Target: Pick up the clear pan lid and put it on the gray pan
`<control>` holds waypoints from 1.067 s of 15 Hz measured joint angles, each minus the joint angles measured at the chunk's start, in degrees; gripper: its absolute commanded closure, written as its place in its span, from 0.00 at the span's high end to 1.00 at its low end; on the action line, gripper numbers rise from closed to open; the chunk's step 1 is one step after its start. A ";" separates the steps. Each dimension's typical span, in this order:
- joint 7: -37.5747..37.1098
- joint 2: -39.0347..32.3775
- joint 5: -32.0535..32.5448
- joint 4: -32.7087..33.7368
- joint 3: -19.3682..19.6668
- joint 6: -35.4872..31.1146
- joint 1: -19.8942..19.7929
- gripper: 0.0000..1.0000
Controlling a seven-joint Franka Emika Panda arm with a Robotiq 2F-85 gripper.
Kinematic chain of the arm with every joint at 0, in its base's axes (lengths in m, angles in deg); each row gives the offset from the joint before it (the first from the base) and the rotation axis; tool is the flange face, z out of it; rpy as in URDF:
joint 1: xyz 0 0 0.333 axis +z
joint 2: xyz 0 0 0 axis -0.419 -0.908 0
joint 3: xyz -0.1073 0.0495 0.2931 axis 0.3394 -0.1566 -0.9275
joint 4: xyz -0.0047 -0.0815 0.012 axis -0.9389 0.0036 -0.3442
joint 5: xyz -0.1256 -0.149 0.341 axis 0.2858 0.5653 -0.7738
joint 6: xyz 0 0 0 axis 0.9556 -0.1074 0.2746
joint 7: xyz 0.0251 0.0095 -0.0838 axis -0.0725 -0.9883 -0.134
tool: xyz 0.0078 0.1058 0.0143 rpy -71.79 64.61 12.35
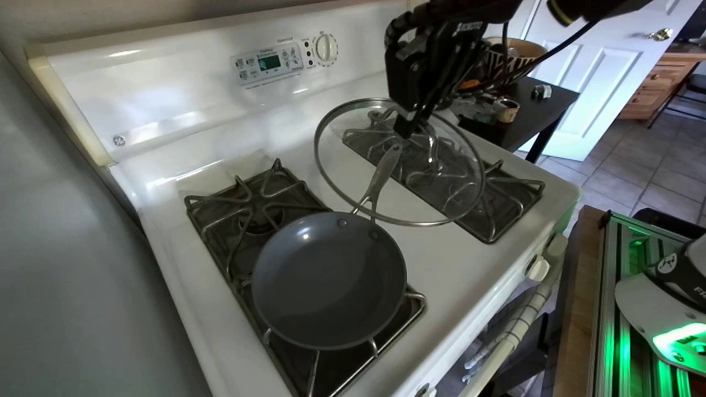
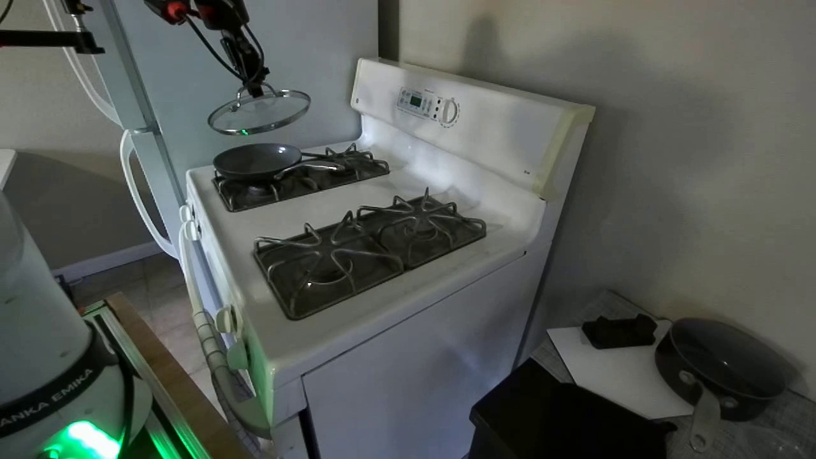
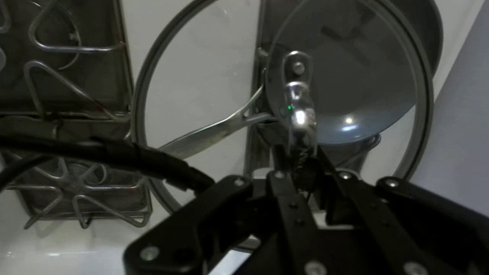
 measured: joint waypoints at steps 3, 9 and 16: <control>-1.71 -5.44 3.09 3.81 -2.49 -0.75 1.03 0.10; -2.45 -10.93 5.00 6.77 -3.09 -0.87 1.96 0.02; -2.31 -14.25 5.04 5.74 -1.86 -2.18 3.83 0.02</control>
